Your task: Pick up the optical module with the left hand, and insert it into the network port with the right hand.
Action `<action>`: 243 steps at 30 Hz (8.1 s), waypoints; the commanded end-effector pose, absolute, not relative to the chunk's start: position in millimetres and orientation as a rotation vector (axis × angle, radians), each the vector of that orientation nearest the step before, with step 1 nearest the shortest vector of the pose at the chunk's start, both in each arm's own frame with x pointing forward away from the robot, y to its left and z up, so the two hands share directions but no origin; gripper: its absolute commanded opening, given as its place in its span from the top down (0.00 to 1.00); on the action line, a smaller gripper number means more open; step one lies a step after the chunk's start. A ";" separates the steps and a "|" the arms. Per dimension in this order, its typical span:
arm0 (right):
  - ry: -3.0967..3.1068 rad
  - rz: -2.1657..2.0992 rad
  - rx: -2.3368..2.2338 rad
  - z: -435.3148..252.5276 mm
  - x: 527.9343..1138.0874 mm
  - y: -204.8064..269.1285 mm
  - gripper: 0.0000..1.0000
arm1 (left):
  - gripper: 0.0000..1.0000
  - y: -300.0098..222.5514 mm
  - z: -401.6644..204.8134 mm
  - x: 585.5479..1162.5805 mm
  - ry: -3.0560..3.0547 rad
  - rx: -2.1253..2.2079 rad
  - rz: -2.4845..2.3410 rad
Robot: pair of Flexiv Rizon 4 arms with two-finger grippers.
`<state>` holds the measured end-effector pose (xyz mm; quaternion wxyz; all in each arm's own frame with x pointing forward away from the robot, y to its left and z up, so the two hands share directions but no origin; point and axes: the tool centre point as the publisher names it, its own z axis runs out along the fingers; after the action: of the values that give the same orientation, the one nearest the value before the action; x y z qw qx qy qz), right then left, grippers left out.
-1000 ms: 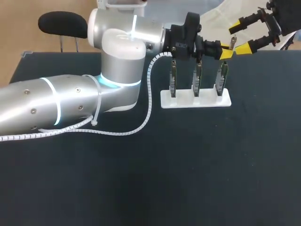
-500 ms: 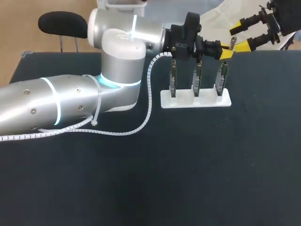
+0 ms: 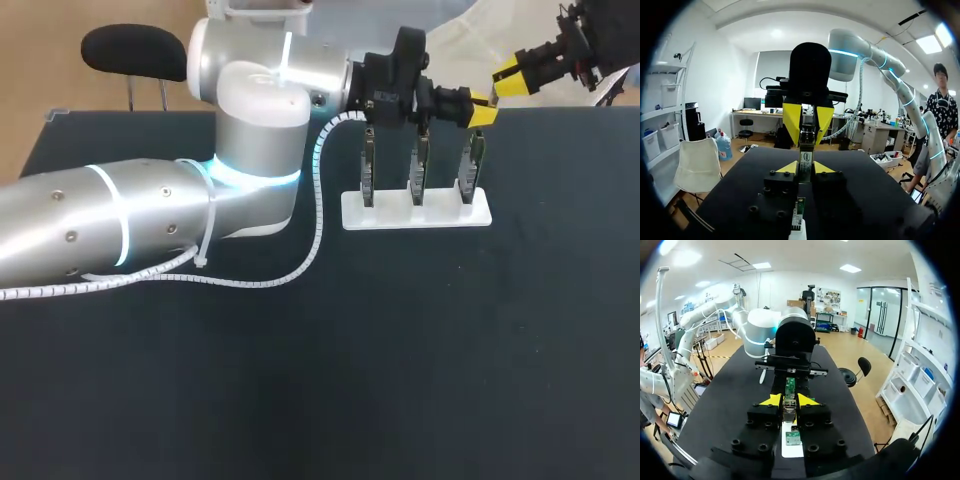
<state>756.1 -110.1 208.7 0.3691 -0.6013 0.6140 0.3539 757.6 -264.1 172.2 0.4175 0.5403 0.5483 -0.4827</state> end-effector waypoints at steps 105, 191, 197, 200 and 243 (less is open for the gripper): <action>1.564 0.905 -1.567 199.2 762.4 -110.1 1.00 | 0.00 -234.5 155.7 759.9 1.577 1.618 -0.984; 1.531 0.933 -1.673 180.1 764.6 -108.2 1.00 | 0.00 -234.5 155.7 759.9 1.577 1.618 -0.984; 1.536 0.933 -1.676 179.1 763.5 -107.2 1.00 | 0.00 -234.5 155.7 759.9 1.577 1.618 -0.984; 1.539 0.936 -1.672 178.9 763.1 -107.0 1.00 | 0.00 -234.5 155.7 759.9 1.577 1.618 -0.984; 1.524 0.898 -1.720 177.2 767.0 -104.3 1.00 | 0.00 -234.5 155.7 759.9 1.577 1.618 -0.984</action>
<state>765.6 -105.2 178.0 0.3313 -0.6575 0.5830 0.3437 761.4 -235.1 155.9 0.3302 0.6199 0.6034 -0.3777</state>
